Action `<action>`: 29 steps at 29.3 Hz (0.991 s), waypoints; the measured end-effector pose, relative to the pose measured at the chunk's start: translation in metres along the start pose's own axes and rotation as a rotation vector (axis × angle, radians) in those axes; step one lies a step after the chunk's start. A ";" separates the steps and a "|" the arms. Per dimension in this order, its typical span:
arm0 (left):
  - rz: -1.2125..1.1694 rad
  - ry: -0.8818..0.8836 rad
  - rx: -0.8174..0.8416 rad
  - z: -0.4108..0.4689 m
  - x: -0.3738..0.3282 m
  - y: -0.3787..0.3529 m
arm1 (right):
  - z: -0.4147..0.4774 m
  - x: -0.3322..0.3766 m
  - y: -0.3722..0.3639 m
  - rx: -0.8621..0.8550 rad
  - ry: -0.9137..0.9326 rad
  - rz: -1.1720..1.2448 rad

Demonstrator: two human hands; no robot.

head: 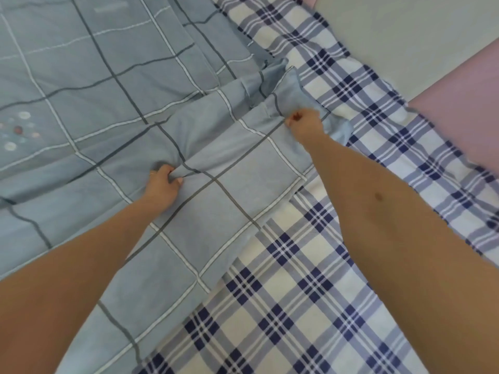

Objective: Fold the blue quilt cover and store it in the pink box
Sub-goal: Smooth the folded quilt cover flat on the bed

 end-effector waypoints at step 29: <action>0.609 -0.273 -0.221 -0.028 0.023 -0.010 | 0.008 -0.050 0.052 -0.398 -0.128 -0.158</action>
Point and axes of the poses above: each hand's wrist, its own z-axis towards the middle knuckle, its own y-axis out of the back of the hand, x = y × z, the point moved 9 cm from there along z, towards the middle knuckle, and after that the axes turned 7 degrees about -y, right-handed, at the moved point
